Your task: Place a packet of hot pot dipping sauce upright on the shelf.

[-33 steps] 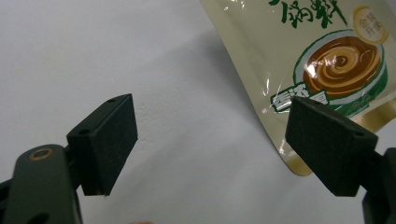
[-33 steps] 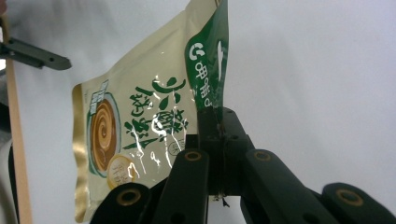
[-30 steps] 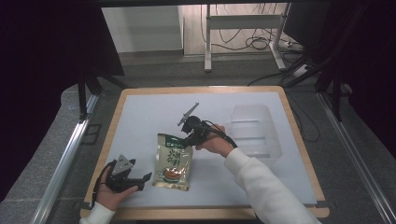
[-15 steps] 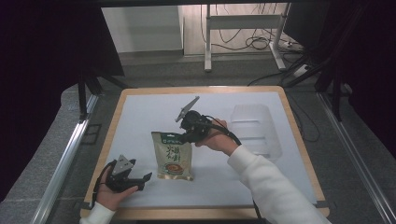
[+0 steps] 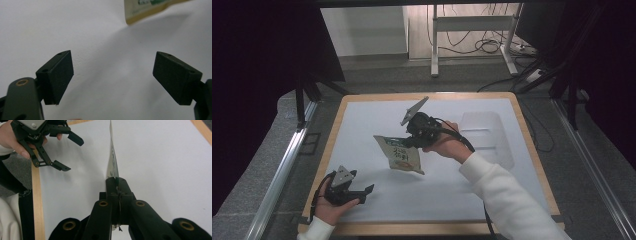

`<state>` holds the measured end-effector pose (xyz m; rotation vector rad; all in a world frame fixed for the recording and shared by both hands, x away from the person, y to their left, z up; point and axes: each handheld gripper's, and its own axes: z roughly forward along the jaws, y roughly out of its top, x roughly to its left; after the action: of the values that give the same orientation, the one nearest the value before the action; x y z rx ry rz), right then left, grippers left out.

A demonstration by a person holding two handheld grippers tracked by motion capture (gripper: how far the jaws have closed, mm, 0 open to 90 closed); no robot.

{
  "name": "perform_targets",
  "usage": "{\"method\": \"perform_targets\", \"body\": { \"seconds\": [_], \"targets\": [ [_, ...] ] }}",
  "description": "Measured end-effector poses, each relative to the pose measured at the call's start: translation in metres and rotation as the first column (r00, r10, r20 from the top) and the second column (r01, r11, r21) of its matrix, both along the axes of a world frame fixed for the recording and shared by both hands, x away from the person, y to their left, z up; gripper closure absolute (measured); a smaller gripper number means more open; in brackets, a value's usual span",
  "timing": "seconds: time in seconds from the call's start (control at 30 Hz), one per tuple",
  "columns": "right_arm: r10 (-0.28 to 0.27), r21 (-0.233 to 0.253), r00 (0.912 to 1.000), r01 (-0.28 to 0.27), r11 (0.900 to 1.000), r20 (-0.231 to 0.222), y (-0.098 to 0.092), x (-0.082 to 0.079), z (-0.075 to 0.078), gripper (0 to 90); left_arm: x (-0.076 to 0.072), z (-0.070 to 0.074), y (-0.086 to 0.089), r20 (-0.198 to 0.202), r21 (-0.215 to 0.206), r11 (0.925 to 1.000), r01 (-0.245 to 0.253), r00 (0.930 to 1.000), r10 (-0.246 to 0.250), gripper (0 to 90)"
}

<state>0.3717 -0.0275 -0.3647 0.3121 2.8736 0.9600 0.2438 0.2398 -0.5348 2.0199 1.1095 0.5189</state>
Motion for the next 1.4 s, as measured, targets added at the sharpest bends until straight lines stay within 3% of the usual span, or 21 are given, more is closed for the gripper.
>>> {"method": "perform_targets", "body": {
  "seconds": [0.73,1.4],
  "targets": [
    [-0.064,0.029,0.9976,0.064,0.998,0.025,-0.041,-0.002,0.02,89.5,0.001,-0.001,-0.001,-0.005,0.01,0.9999,0.001,1.0,-0.001,16.8],
    [-0.135,0.045,0.9894,0.133,0.99,0.053,-0.081,-0.002,0.035,89.5,0.002,-0.002,-0.002,-0.013,0.02,0.9998,-0.001,0.9999,0.002,16.8]
  ]
}}
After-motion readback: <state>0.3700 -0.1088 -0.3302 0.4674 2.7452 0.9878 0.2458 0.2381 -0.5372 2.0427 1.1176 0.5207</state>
